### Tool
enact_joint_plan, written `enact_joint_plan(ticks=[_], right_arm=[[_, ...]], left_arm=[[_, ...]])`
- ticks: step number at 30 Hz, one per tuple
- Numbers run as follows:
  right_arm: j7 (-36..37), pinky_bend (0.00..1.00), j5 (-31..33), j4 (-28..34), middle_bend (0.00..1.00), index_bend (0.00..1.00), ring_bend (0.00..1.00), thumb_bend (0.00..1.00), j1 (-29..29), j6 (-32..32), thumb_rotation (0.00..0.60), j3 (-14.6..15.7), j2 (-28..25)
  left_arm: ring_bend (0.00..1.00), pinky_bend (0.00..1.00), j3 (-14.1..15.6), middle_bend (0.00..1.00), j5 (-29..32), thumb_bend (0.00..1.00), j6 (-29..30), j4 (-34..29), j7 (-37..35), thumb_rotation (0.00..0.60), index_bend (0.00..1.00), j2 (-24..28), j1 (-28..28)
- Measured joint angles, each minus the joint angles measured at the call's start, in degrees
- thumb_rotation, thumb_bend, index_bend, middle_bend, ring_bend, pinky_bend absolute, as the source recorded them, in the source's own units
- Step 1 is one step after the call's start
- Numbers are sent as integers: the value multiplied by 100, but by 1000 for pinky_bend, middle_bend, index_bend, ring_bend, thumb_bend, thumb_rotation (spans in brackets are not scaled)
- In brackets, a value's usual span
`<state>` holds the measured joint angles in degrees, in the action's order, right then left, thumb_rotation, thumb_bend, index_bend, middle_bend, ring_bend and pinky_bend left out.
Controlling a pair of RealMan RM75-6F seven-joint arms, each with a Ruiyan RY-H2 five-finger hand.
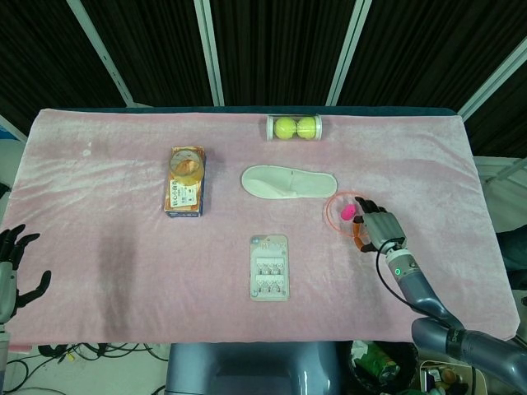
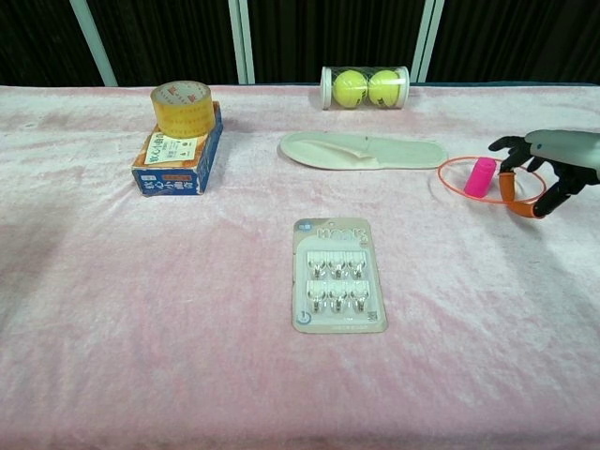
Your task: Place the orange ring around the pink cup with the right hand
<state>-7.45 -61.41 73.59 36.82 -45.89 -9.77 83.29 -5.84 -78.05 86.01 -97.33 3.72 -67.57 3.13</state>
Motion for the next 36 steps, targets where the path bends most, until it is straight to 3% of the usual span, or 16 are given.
enact_joint_plan(ticks=[7, 16, 22, 27, 30, 36], right_arm=[[-61, 160, 56, 115, 0, 365, 0, 359, -22, 28, 600, 63, -81], [-49, 160, -16, 377, 0, 365, 0, 355, -99, -169, 600, 69, -251], [-8, 161, -294, 1048, 0, 328, 0, 307, -339, -575, 600, 132, -783], [68, 161, -751, 1903, 0, 109, 0, 260, -781, -1189, 600, 329, -1546], [100, 160, -1081, 2207, 0, 26, 0, 233, -1126, -1753, 600, 478, -1840], [204, 161, -1850, 2329, 0, 0, 0, 193, -1979, -3226, 600, 813, -1897]], left_arm=[[0, 0, 4, 65, 1, 354, -5, -3, 10, 600, 196, 0, 3], [0, 0, 0, 65, 8, 354, 5, -7, 15, 600, 196, -1, 1], [0, 0, 11, 65, -20, 354, 20, -9, 15, 600, 196, -2, -4], [0, 0, 15, 65, -35, 354, 31, -17, 22, 600, 196, -5, -4], [0, 0, 16, 65, -45, 354, 42, -25, 34, 600, 195, -12, -5], [0, 0, 35, 66, -78, 354, 74, -38, 85, 600, 194, -21, -17]])
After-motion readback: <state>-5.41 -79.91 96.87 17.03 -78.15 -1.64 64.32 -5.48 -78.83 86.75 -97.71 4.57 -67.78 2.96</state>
